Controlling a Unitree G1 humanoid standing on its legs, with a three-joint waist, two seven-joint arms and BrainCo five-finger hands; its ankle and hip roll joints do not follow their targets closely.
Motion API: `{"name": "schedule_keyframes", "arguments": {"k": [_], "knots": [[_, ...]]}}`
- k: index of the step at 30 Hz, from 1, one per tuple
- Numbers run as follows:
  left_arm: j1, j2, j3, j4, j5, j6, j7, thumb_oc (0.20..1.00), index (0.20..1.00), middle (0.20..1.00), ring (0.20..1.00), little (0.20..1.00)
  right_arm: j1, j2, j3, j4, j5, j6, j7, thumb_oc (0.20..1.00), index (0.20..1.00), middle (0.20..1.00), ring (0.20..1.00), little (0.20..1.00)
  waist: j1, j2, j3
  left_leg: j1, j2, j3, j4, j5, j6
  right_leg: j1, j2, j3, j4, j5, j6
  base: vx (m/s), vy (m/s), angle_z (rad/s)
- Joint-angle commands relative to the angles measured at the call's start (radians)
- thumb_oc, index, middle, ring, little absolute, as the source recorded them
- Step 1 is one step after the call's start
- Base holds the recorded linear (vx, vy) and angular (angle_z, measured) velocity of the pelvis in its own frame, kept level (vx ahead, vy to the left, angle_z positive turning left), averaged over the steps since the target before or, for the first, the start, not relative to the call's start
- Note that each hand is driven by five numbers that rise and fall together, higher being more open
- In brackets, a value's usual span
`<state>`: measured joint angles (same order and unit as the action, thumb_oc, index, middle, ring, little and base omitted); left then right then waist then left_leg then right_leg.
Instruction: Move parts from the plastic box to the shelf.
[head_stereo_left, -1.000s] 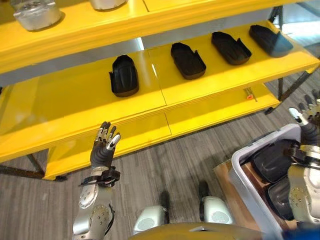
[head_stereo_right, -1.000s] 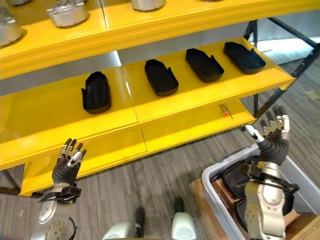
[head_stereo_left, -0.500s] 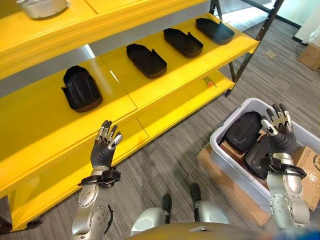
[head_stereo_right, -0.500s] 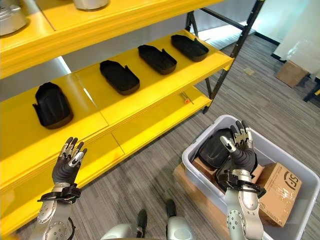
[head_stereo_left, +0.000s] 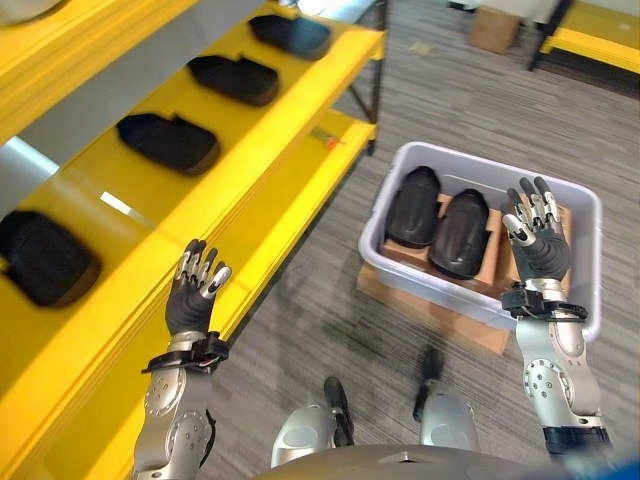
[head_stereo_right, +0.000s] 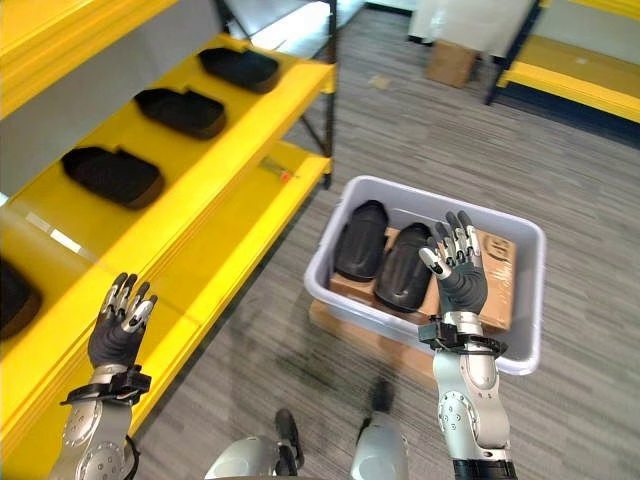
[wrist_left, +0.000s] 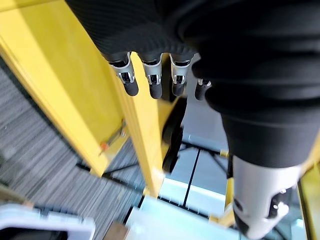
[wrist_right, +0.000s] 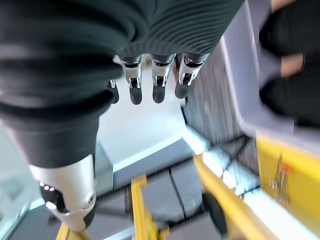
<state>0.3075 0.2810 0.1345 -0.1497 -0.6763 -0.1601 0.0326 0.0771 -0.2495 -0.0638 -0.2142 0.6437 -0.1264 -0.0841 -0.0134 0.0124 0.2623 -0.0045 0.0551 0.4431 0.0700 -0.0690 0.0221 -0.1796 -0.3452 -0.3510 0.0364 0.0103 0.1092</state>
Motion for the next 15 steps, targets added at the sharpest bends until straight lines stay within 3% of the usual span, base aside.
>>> {"name": "schedule_keyframes", "arguments": {"k": [1,3,7,9,10,11,12,13,14,15], "knots": [[0.025,0.008,0.031,-0.118,0.038,-0.04,-0.013,1.0,1.0,1.0,1.0,1.0,-0.022,-0.037,-0.033,-0.069,-0.017,-0.021,0.013,1.0,1.0,1.0,1.0,1.0,0.002,0.017,0.006,0.003,-0.003,-0.167,0.017,-0.057,-0.019,-0.019,0.008,-0.041,-0.022,0.115,0.069,0.11,-0.191,-0.12],[0.005,-0.004,0.007,-0.115,0.044,-0.043,-0.013,1.0,1.0,1.0,1.0,1.0,-0.006,-0.049,-0.061,-0.083,-0.024,-0.027,0.008,1.0,1.0,1.0,1.0,1.0,-0.022,0.01,-0.009,0.022,0.034,-0.181,0.019,-0.06,-0.043,-0.024,0.026,-0.017,0.032,0.095,0.059,0.27,-0.361,0.07],[-0.025,-0.015,-0.028,-0.104,0.042,-0.044,-0.013,1.0,1.0,1.0,1.0,1.0,0.008,-0.061,-0.088,-0.084,-0.017,-0.042,-0.005,1.0,1.0,1.0,1.0,1.0,-0.056,0.02,-0.015,0.038,0.085,-0.185,0.041,-0.065,-0.073,-0.007,0.041,-0.032,0.078,0.05,0.043,0.18,-0.219,-0.09],[-0.058,-0.014,-0.059,-0.094,0.031,-0.043,-0.01,1.0,1.0,1.0,1.0,1.0,0.014,-0.064,-0.109,-0.073,0.0,-0.063,-0.026,1.0,1.0,1.0,1.0,1.0,-0.089,0.035,-0.019,0.032,0.133,-0.181,0.083,-0.027,-0.103,-0.004,0.068,-0.033,0.094,0.002,0.011,0.2,-0.275,0.05],[-0.059,-0.015,-0.06,-0.093,0.031,-0.043,-0.01,1.0,1.0,1.0,1.0,1.0,0.014,-0.065,-0.109,-0.073,0.001,-0.063,-0.026,1.0,1.0,1.0,1.0,1.0,-0.09,0.037,-0.019,0.029,0.137,-0.183,0.087,-0.027,-0.106,-0.005,0.071,-0.035,0.094,0.0,0.009,0.09,-0.162,0.11],[-0.06,-0.014,-0.061,-0.093,0.03,-0.044,-0.012,1.0,1.0,1.0,1.0,1.0,0.016,-0.072,-0.113,-0.073,0.001,-0.065,-0.031,1.0,1.0,1.0,1.0,1.0,-0.098,0.042,-0.016,0.014,0.153,-0.187,0.127,-0.002,-0.115,0.002,0.087,-0.033,0.089,-0.019,-0.008,0.11,-0.238,0.04],[-0.064,-0.014,-0.068,-0.092,0.027,-0.046,-0.011,1.0,1.0,1.0,1.0,1.0,0.014,-0.079,-0.111,-0.066,0.014,-0.072,-0.038,1.0,1.0,1.0,1.0,1.0,-0.1,0.047,-0.006,-0.029,0.181,-0.208,0.25,0.089,-0.133,0.02,0.127,-0.019,0.081,-0.055,-0.048,0.16,-0.308,-0.04],[-0.065,-0.014,-0.068,-0.094,0.029,-0.051,-0.006,1.0,1.0,1.0,1.0,1.0,0.011,-0.085,-0.108,-0.066,0.016,-0.076,-0.036,1.0,1.0,1.0,1.0,1.0,-0.091,0.044,0.006,-0.06,0.174,-0.246,0.326,0.122,-0.137,0.032,0.148,-0.008,0.076,-0.073,-0.071,0.13,-0.253,-0.07],[-0.065,-0.014,-0.068,-0.094,0.029,-0.051,-0.006,1.0,1.0,1.0,1.0,1.0,0.01,-0.084,-0.109,-0.065,0.016,-0.076,-0.036,1.0,1.0,1.0,1.0,1.0,-0.092,0.045,0.007,-0.065,0.178,-0.25,0.334,0.121,-0.14,0.031,0.15,-0.01,0.076,-0.075,-0.074,0.13,-0.212,-0.27],[-0.063,-0.013,-0.068,-0.102,0.028,-0.054,-0.002,1.0,1.0,1.0,1.0,1.0,0.009,-0.098,-0.108,-0.066,0.024,-0.076,-0.035,1.0,1.0,1.0,1.0,1.0,-0.082,0.034,0.025,-0.126,0.13,-0.302,0.463,0.125,-0.139,0.051,0.166,0.01,0.066,-0.093,-0.1,0.08,-0.132,-0.37]]}}
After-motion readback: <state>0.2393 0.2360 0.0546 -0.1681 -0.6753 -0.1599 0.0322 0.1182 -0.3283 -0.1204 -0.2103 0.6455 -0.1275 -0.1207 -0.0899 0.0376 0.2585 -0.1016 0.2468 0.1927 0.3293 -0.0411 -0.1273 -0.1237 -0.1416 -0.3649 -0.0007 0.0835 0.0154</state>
